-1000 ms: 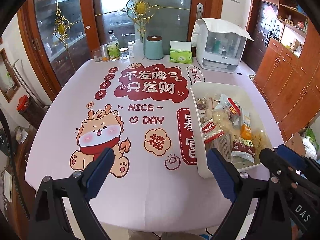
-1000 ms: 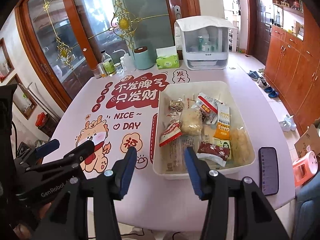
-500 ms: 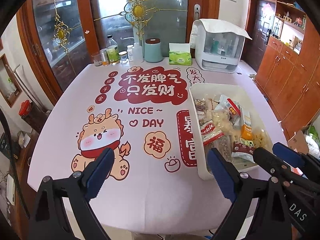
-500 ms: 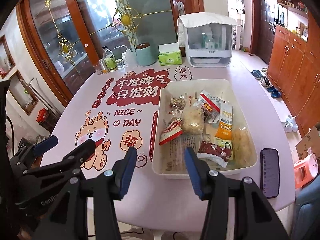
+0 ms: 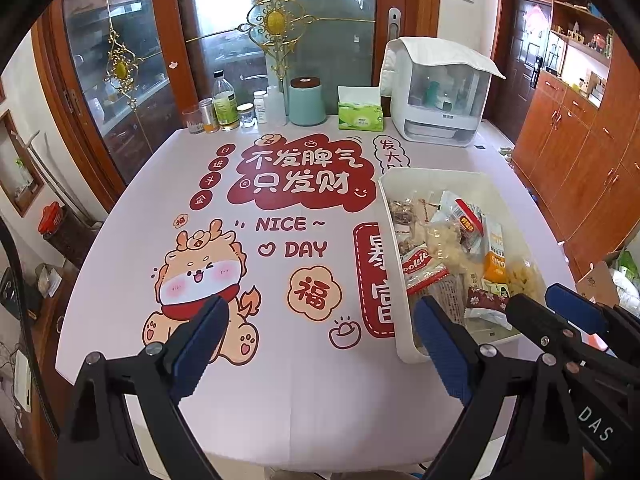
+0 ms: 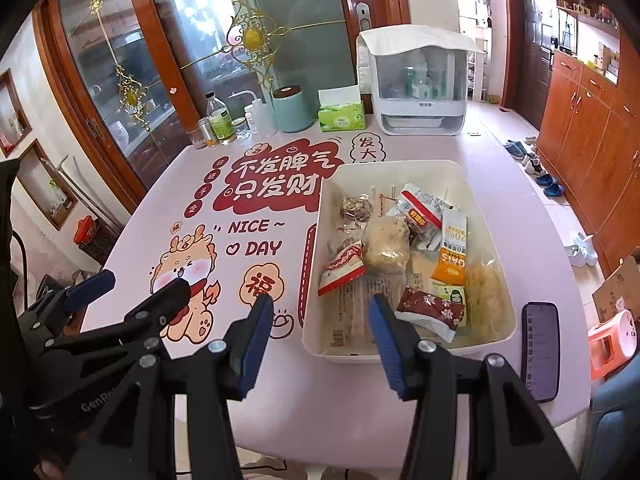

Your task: Organize snacks

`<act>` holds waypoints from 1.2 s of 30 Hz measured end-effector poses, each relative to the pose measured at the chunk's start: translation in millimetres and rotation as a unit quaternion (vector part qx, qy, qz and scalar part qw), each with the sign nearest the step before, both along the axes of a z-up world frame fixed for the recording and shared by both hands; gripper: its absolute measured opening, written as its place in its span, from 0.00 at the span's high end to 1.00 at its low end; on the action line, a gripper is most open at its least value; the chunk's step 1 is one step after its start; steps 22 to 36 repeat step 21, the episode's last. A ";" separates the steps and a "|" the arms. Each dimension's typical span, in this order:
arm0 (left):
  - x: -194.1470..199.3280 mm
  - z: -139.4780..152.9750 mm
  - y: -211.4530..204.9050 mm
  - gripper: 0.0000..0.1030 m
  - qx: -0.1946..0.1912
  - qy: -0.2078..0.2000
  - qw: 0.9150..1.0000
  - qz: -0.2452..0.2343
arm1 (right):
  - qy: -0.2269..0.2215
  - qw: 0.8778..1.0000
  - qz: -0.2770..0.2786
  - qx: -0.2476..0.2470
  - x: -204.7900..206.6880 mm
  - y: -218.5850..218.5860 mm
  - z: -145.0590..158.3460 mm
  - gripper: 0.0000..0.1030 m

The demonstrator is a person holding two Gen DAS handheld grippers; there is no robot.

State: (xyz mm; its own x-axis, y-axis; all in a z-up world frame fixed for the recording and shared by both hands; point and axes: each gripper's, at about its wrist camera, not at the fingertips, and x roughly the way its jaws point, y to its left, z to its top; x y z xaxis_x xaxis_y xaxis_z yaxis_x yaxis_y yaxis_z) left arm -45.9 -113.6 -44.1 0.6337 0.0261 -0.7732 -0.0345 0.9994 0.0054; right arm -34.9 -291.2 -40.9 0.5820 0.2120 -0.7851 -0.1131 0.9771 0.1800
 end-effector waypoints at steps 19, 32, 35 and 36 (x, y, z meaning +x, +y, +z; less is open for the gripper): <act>9.8 -2.5 -3.1 0.09 -0.002 0.005 1.000 -0.003 | 0.002 1.000 0.001 0.001 8.9 -4.2 -1.8 0.51; 9.8 -3.4 -2.7 0.09 -0.001 0.006 1.000 -0.003 | 0.002 1.000 0.001 0.001 8.8 -4.2 -1.8 0.51; 9.8 -3.4 -2.7 0.09 -0.001 0.006 1.000 -0.003 | 0.002 1.000 0.001 0.001 8.8 -4.2 -1.8 0.51; 9.8 -3.4 -2.7 0.09 -0.001 0.006 1.000 -0.003 | 0.002 1.000 0.001 0.001 8.8 -4.2 -1.8 0.51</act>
